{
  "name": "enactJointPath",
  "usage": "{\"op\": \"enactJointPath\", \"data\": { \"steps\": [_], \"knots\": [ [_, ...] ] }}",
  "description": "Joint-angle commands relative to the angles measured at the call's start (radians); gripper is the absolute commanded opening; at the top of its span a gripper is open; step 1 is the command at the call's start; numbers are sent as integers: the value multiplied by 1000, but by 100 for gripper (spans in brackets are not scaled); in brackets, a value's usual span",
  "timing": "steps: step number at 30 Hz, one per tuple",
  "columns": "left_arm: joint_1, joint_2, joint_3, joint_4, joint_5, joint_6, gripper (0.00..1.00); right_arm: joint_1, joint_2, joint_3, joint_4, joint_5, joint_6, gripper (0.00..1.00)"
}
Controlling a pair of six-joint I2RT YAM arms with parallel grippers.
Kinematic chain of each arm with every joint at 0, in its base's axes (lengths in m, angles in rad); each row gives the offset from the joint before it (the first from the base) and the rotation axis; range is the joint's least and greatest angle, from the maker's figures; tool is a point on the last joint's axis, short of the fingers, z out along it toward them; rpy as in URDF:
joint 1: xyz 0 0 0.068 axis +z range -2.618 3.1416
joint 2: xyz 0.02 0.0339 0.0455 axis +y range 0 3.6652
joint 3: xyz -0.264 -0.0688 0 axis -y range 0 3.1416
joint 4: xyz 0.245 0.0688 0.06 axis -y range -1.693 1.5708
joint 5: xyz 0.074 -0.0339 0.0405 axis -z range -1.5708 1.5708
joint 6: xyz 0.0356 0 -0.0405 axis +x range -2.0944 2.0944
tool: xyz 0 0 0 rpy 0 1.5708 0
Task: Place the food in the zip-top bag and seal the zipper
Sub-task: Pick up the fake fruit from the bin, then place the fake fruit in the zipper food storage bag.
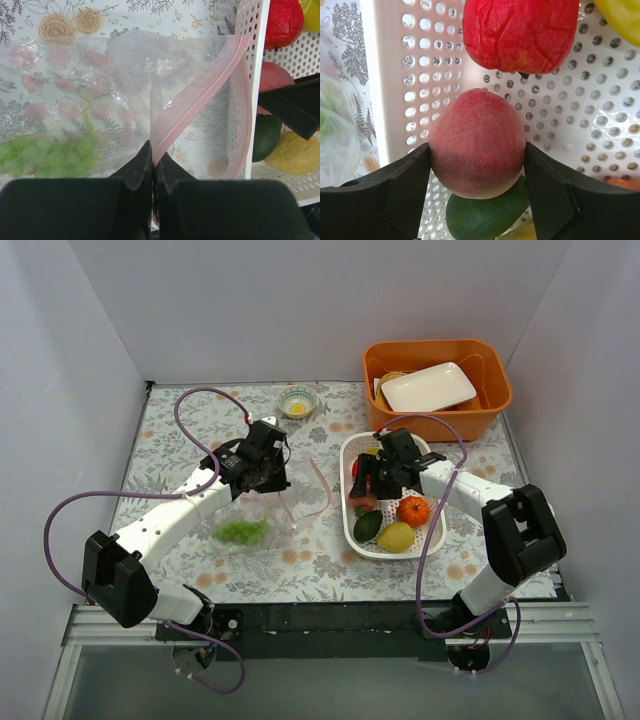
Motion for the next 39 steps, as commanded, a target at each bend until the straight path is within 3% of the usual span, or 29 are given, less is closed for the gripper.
{"op": "enactJointPath", "data": {
  "steps": [1, 12, 23, 27, 29, 32, 33, 39],
  "knots": [
    [4, -21, 9, 18, 15, 6, 0, -3, -102, -3, -16, 20, -3, 42],
    [4, -10, 15, 26, 26, 3, 0, 37, -354, 50, 43, -24, 76, 41],
    [3, -8, 58, 12, 38, -12, 0, 210, -239, 152, 120, -38, 76, 42],
    [3, -20, 78, -17, 20, -25, 0, 259, -154, 217, 94, -21, 68, 53],
    [3, -34, 92, -31, 10, -28, 0, 266, -121, 231, 94, -30, 54, 54],
    [3, -62, 100, -42, -6, -29, 0, 267, -127, 248, 67, -20, 17, 82],
    [3, -68, 100, -45, -11, -26, 0, 267, -137, 245, 68, -5, 7, 97],
    [3, -68, 101, -59, -28, -26, 0, 264, -238, 222, 65, 57, -49, 98]
  ]
}}
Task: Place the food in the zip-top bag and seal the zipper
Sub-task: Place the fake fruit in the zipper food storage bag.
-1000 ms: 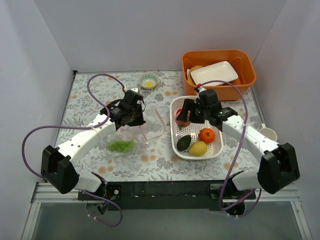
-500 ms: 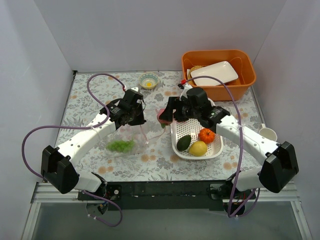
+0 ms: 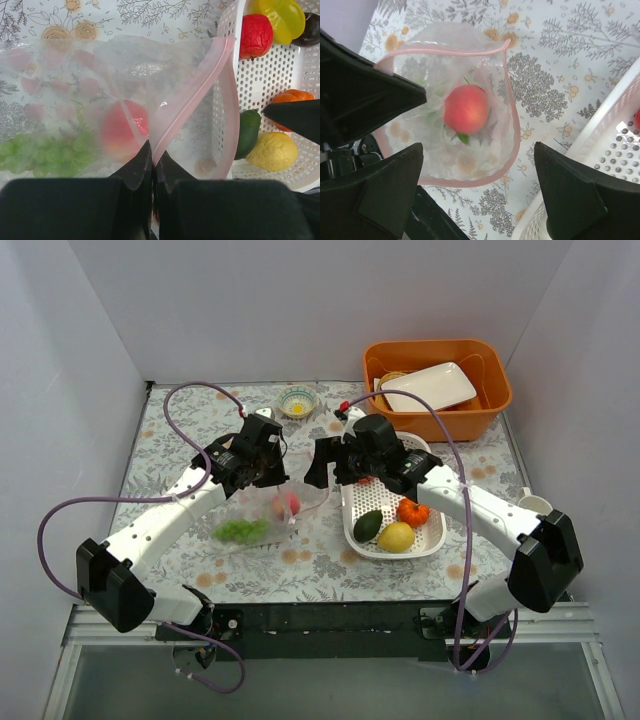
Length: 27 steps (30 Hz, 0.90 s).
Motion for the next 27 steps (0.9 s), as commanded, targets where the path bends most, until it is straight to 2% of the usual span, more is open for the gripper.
{"op": "enactJointPath", "data": {
  "steps": [1, 5, 10, 13, 17, 22, 27],
  "knots": [
    [3, -40, 38, -19, -27, -7, 0, -5, -101, 29, 9, 61, -48, 98],
    [3, -43, 64, -30, -36, -4, 0, -11, -117, -20, -18, 110, 4, 98],
    [3, -49, 74, -48, -47, 4, 0, -21, -88, -46, -43, 101, 32, 98],
    [3, -49, 61, -51, -53, 5, 0, -35, -92, -38, -129, 203, 50, 98],
    [3, -57, 32, -38, -40, -1, 0, -128, -130, -78, -248, 364, 104, 98],
    [3, -48, 15, -21, -23, 5, 0, -178, -163, -89, -481, 527, 177, 98],
    [3, -43, 3, 1, -6, 11, 0, -181, -277, -215, -413, 512, 188, 98]
  ]
}}
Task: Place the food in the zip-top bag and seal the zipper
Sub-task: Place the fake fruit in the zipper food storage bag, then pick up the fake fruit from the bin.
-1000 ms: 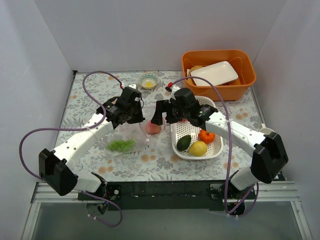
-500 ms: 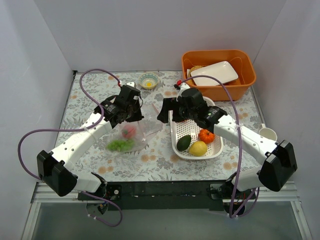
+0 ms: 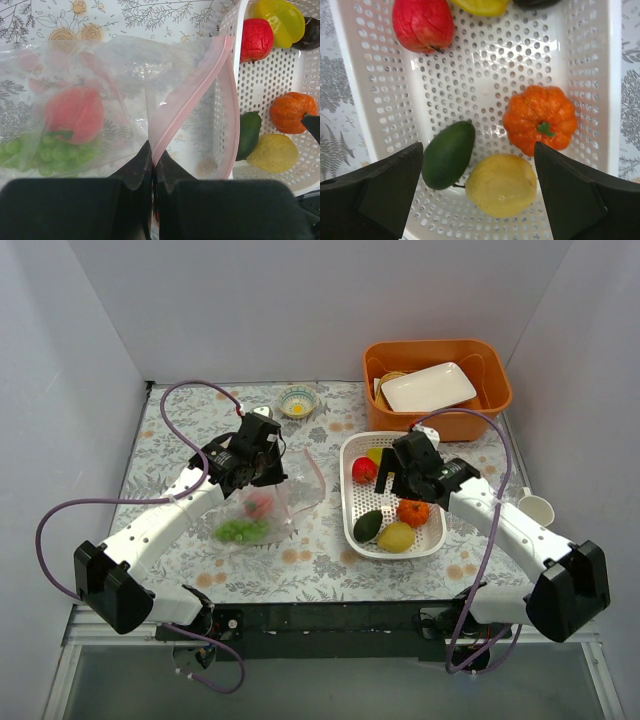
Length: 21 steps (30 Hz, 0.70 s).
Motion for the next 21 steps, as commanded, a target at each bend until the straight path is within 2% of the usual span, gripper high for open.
{"op": "enactJointPath", "data": {
  "steps": [1, 5, 13, 21],
  "knots": [
    [3, -33, -13, 26, 17, 13, 0, 0, -110, -76, -30, 62, 57, 98],
    [3, -34, -18, 27, 21, 19, 0, -33, -119, -99, -134, 79, 155, 98],
    [3, -22, -23, 39, 34, 24, 0, -43, -21, -113, -178, 119, 183, 98],
    [3, -20, -16, 35, 31, 25, 0, -52, 56, -138, -67, 137, 156, 98]
  ]
}}
